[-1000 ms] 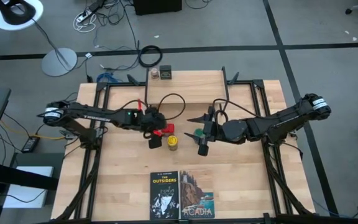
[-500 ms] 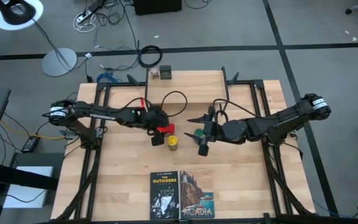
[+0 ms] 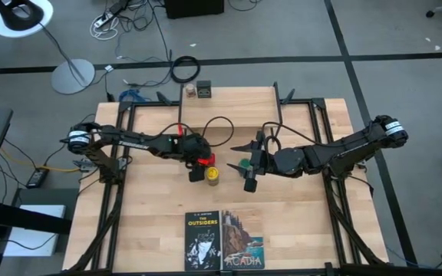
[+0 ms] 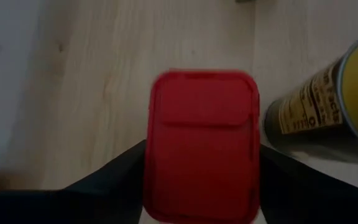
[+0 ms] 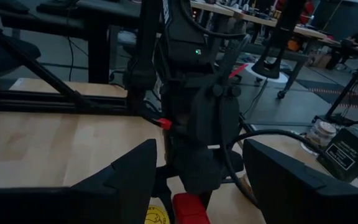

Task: Shelf spices
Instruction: Put the red seasoning can on the shelf

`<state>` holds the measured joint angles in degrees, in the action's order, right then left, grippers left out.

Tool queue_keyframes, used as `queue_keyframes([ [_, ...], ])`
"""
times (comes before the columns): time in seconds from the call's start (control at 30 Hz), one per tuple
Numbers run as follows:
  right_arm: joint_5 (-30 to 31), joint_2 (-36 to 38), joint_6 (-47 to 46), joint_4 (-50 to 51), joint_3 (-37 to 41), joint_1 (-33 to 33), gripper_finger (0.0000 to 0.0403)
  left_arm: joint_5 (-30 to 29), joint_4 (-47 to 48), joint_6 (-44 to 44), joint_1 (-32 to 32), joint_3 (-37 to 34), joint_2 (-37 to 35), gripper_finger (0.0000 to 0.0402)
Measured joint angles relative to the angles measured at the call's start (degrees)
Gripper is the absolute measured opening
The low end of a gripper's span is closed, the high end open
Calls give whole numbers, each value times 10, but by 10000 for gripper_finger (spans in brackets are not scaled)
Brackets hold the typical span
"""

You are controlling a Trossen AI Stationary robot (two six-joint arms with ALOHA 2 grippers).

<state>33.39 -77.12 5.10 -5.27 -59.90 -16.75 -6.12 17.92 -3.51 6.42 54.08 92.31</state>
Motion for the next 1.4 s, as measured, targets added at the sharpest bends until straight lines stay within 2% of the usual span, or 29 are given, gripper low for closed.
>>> queue_keyframes([
  [0.17, 0, 0, 0, 3, 0, 0, 238, -9, 10, -6, 0, 16, 0, 207],
  [0.47, 0, 0, 1, 6, 0, 0, 238, -22, 82, -6, 0, 88, 0, 207],
  [0.7, 0, 0, 1, 7, 0, -3, 238, -75, 187, -11, -4, 189, -1, 207],
  [0.9, 2, 5, 51, -8, 0, -21, 238, -91, 203, -74, -3, 275, -1, 207],
  [1.03, 20, 30, 89, -42, 0, -43, 238, -90, 205, -116, 22, 319, -2, 207],
  [1.17, 60, 59, 125, -59, 0, -70, 238, -70, 201, -144, 66, 345, -2, 207],
  [1.27, 89, 81, 162, -84, 0, -87, 238, -23, 182, -159, 107, 349, -1, 207],
  [1.4, 95, 101, 218, -136, 0, -98, 238, 19, 177, -174, 158, 367, 18, 207],
])
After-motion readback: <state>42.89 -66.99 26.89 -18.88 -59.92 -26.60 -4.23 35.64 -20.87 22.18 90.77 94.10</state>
